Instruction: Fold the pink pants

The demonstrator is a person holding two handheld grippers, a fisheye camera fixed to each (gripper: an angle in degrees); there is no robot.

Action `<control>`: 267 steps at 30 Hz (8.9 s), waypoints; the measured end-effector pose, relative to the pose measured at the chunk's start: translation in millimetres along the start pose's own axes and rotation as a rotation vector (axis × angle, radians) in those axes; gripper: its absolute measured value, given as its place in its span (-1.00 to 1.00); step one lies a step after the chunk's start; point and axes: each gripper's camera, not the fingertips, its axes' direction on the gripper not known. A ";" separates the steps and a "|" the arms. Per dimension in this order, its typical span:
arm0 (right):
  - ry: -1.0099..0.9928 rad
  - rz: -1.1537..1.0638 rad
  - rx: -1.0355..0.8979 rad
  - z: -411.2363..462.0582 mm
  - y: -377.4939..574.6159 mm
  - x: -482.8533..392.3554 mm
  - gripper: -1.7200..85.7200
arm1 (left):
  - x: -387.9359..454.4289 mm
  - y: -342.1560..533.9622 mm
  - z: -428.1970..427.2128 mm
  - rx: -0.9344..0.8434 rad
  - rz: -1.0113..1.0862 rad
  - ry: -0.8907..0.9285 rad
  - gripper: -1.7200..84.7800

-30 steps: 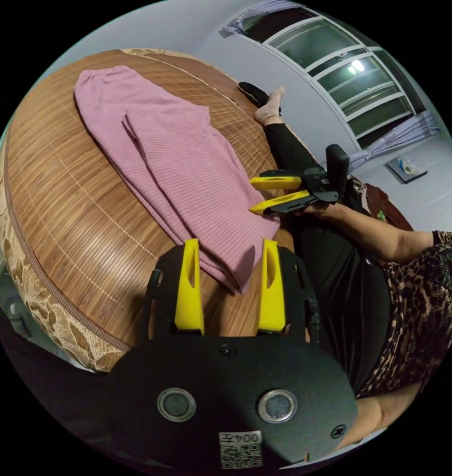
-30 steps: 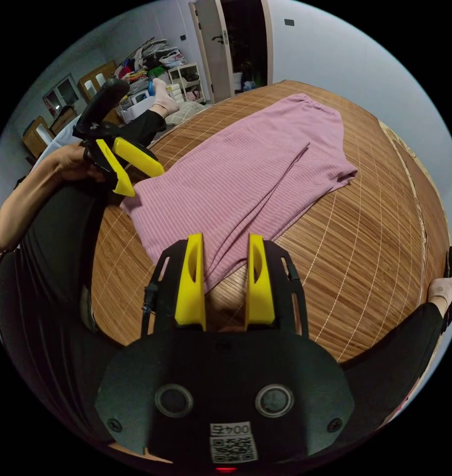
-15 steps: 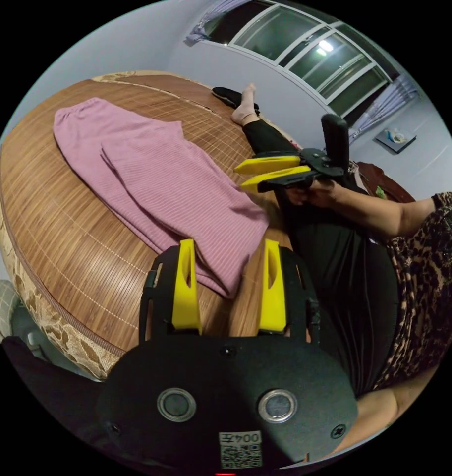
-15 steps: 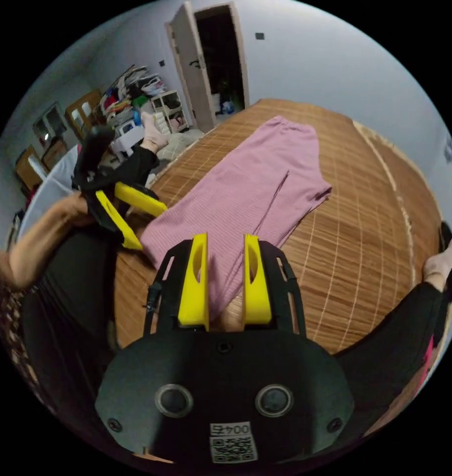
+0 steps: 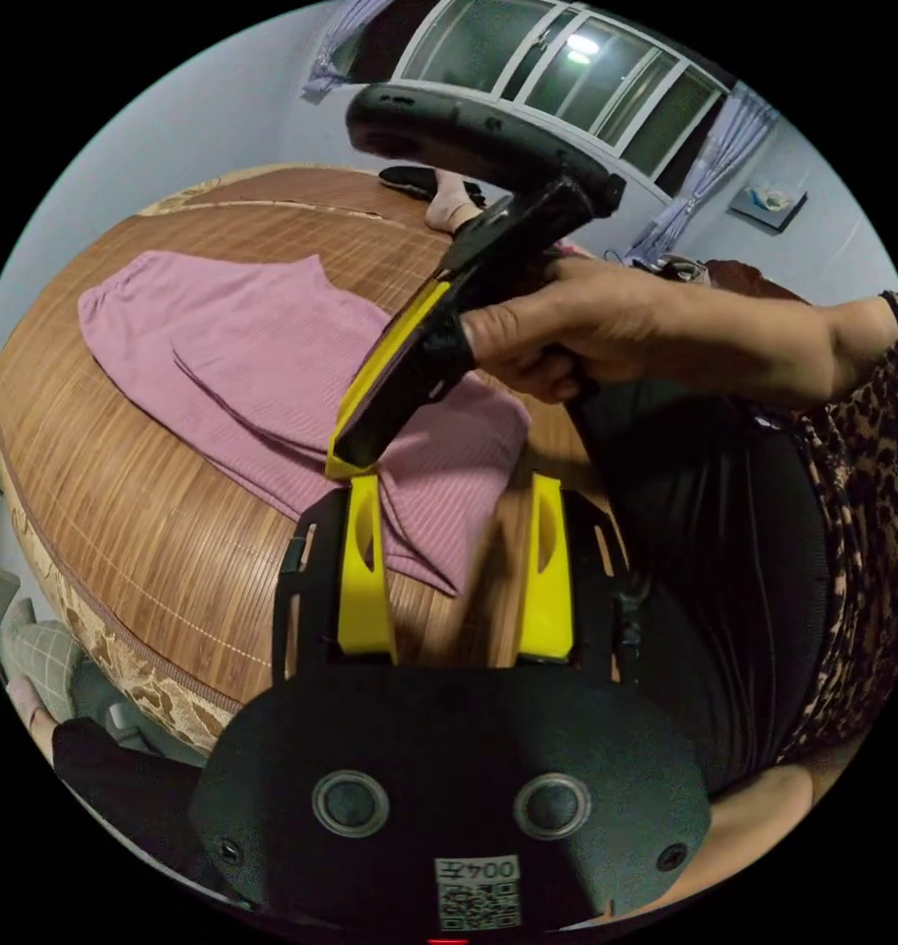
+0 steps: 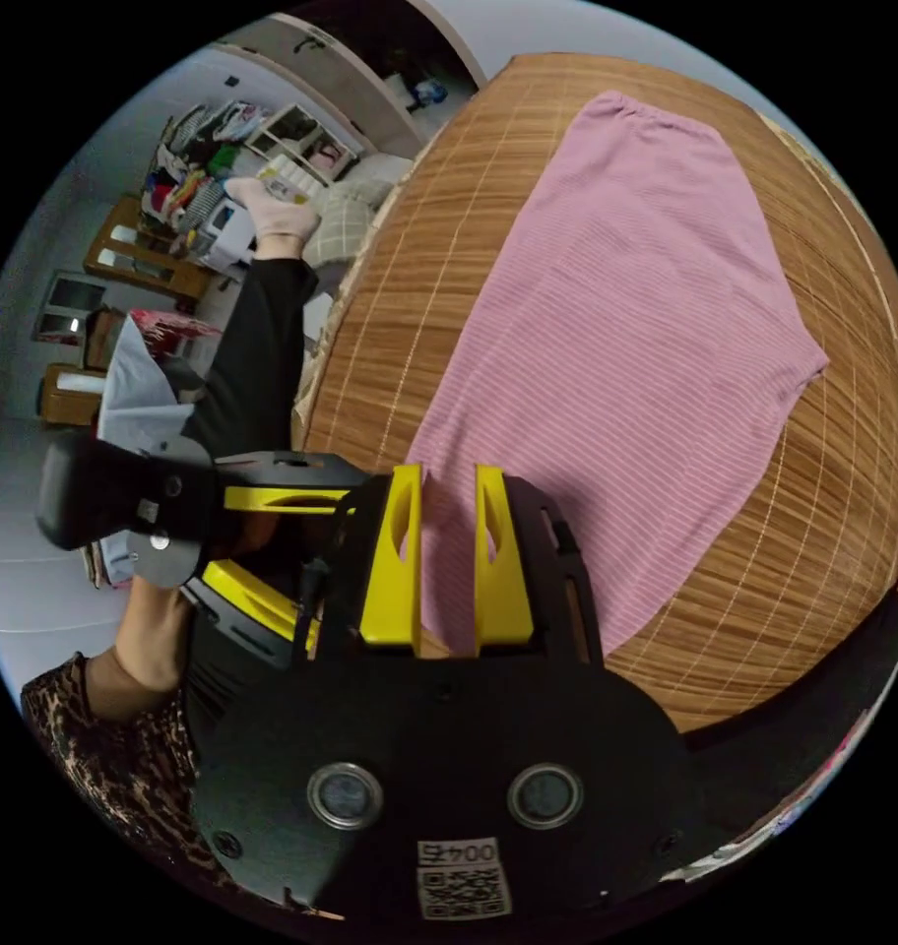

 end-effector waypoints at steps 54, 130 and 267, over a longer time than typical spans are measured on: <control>0.279 -0.248 0.065 1.0 132.4 -5.5 -0.83 | -61.1 -61.3 89.2 -0.327 -0.449 0.367 -0.87; 0.357 -0.264 0.163 1.3 260.9 -63.5 -0.75 | 162.1 11.3 16.6 0.054 -0.092 -0.284 -0.70; 0.575 -0.500 0.253 -212.5 -26.8 -43.7 -0.81 | -177.8 92.4 -8.4 0.244 -0.706 0.117 -0.95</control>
